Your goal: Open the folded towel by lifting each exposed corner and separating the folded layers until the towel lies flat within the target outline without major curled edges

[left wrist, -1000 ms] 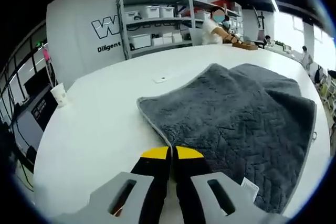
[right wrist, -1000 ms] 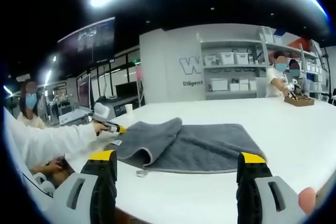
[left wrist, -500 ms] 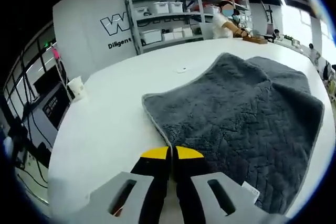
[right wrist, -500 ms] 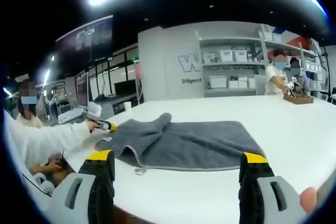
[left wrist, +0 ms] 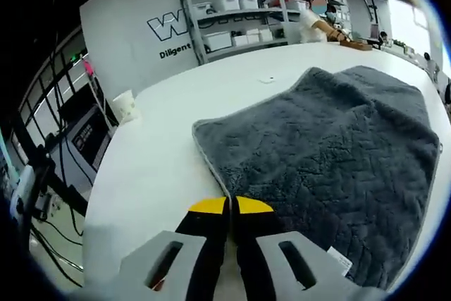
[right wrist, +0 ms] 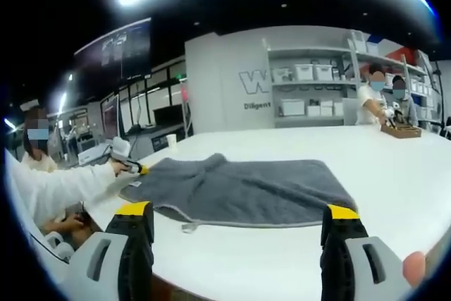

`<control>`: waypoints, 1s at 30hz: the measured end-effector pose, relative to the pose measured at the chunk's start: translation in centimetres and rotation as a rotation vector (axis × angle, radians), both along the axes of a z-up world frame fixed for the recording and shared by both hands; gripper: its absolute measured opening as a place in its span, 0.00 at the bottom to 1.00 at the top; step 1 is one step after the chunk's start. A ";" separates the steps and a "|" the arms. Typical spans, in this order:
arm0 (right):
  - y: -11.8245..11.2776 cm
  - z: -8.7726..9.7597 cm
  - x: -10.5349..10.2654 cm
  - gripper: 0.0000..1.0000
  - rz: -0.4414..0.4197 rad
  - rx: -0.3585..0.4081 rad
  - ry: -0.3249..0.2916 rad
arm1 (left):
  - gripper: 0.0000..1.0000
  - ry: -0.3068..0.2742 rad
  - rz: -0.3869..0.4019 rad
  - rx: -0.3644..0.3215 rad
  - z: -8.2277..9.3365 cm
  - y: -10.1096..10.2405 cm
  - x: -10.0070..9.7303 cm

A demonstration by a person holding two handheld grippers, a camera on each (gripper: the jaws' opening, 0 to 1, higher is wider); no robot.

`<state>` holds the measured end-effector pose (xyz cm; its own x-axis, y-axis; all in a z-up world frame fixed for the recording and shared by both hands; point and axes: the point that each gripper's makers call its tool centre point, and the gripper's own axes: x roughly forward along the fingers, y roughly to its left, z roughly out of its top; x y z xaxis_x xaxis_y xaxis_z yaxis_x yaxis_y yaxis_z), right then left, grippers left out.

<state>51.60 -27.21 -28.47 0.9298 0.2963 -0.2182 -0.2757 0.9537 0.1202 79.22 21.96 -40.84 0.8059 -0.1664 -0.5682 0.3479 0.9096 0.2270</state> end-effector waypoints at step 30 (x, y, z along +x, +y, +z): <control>-0.4 0.1 -0.3 0.99 -0.006 0.008 0.002 | 0.08 0.045 0.061 0.036 -0.8 3.5 -0.8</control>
<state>51.27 -27.59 -28.33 0.9311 0.2928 -0.2174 -0.2701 0.9542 0.1286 78.43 25.42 -41.68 0.7875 -0.0966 -0.6087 0.3024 0.9211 0.2451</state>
